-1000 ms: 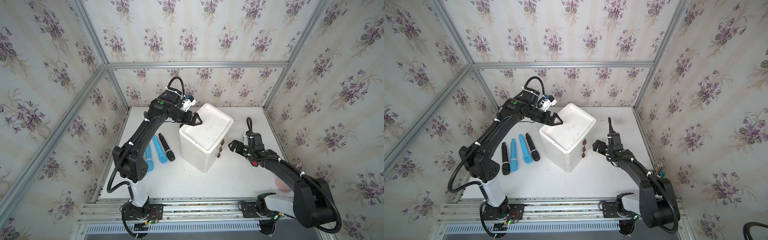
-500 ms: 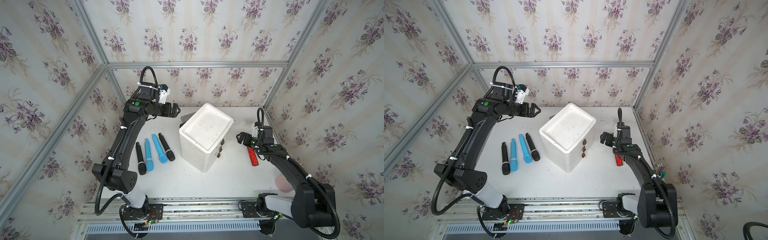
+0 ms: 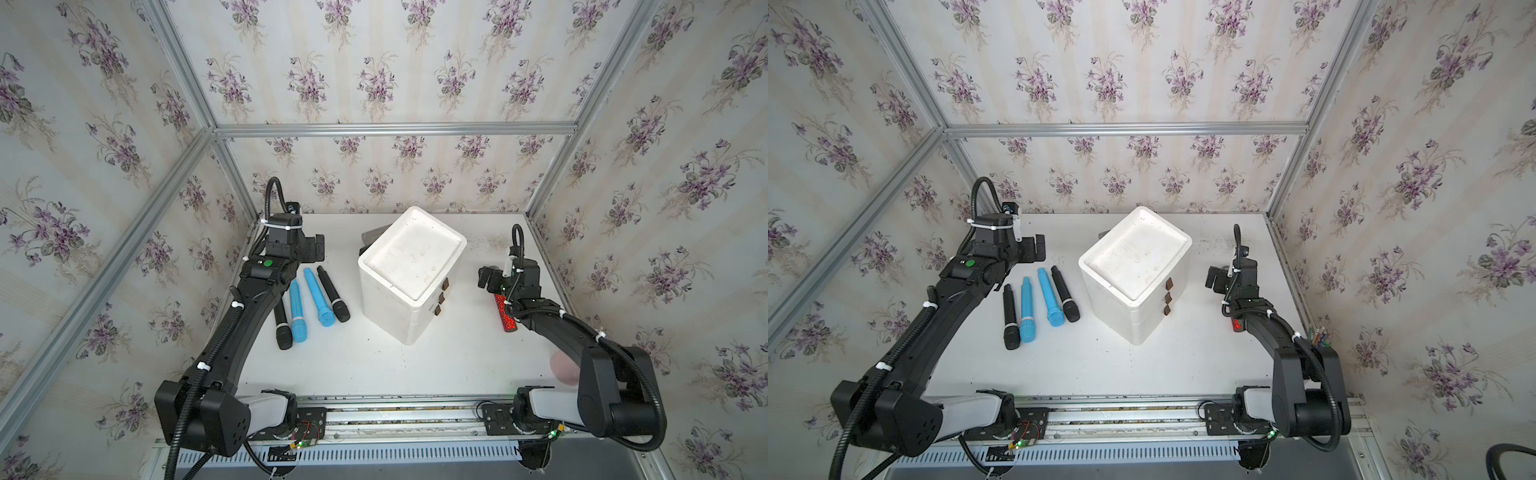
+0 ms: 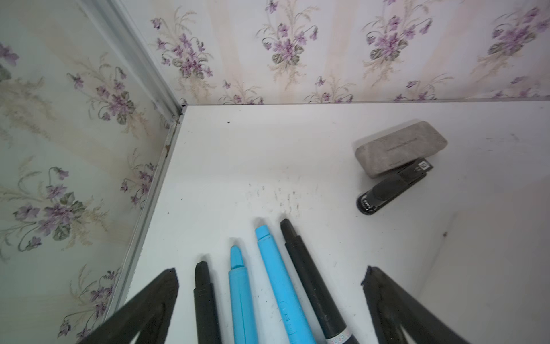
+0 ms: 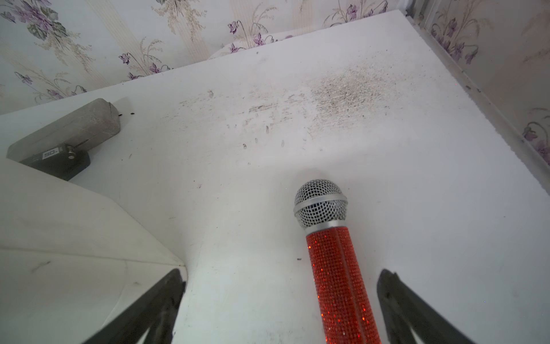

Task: Take the microphone out of the drawer
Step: Reset both arms

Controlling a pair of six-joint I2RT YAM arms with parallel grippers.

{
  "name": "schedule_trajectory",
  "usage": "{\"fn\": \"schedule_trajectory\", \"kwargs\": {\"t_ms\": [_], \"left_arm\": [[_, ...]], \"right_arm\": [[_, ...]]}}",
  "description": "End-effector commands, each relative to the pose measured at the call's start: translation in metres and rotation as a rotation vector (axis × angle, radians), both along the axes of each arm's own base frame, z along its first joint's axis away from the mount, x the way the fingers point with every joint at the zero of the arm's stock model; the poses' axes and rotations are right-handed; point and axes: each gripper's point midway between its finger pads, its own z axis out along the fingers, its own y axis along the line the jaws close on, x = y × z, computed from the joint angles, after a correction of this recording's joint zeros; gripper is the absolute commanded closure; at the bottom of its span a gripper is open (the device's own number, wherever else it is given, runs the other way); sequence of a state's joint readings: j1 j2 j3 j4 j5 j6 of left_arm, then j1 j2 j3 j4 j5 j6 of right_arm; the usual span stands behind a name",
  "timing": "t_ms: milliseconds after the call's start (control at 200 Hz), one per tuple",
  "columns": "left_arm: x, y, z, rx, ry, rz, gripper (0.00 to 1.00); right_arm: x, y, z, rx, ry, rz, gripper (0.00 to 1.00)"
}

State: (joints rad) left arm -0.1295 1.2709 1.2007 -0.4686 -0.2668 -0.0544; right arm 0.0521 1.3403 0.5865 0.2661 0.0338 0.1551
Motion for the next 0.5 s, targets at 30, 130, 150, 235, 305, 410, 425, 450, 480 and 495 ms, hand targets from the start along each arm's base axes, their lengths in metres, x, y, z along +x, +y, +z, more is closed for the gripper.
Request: {"fn": "schedule_trajectory", "kwargs": {"t_ms": [30,130,150,235,305,410,425,450,480,495], "left_arm": [[0.001,0.021,-0.012,0.028,-0.041,0.071,0.01],[-0.006,0.028,-0.039,0.06,-0.014,0.092,0.01],[-0.007,0.029,-0.044,0.065,-0.015,0.098,0.01],[-0.012,0.034,-0.059,0.055,-0.063,0.133,0.01],[-0.016,0.038,-0.068,0.049,-0.127,0.164,0.01],[-0.021,0.046,-0.083,0.064,-0.162,0.205,0.01],[-0.021,0.046,-0.085,0.066,-0.16,0.21,0.01],[-0.022,0.048,-0.089,0.07,-0.156,0.221,0.01],[-0.022,0.049,-0.094,0.075,-0.152,0.227,0.01],[-0.022,0.049,-0.096,0.077,-0.15,0.226,0.01]], "right_arm": [[0.026,-0.008,0.025,-0.08,-0.197,-0.013,0.0],[0.03,0.0,0.02,-0.104,-0.241,0.046,0.0],[0.031,0.001,0.02,-0.114,-0.245,0.053,0.0],[0.034,-0.006,0.015,-0.139,-0.252,0.021,0.0],[0.035,-0.007,0.012,-0.14,-0.25,0.016,0.0],[0.037,-0.003,0.006,-0.14,-0.241,0.043,0.0],[0.036,-0.003,0.006,-0.139,-0.242,0.044,0.0],[0.035,-0.003,0.007,-0.139,-0.249,0.043,0.0],[0.032,-0.003,0.007,-0.139,-0.258,0.042,0.0],[0.031,-0.004,0.008,-0.141,-0.266,0.037,0.0]]}}
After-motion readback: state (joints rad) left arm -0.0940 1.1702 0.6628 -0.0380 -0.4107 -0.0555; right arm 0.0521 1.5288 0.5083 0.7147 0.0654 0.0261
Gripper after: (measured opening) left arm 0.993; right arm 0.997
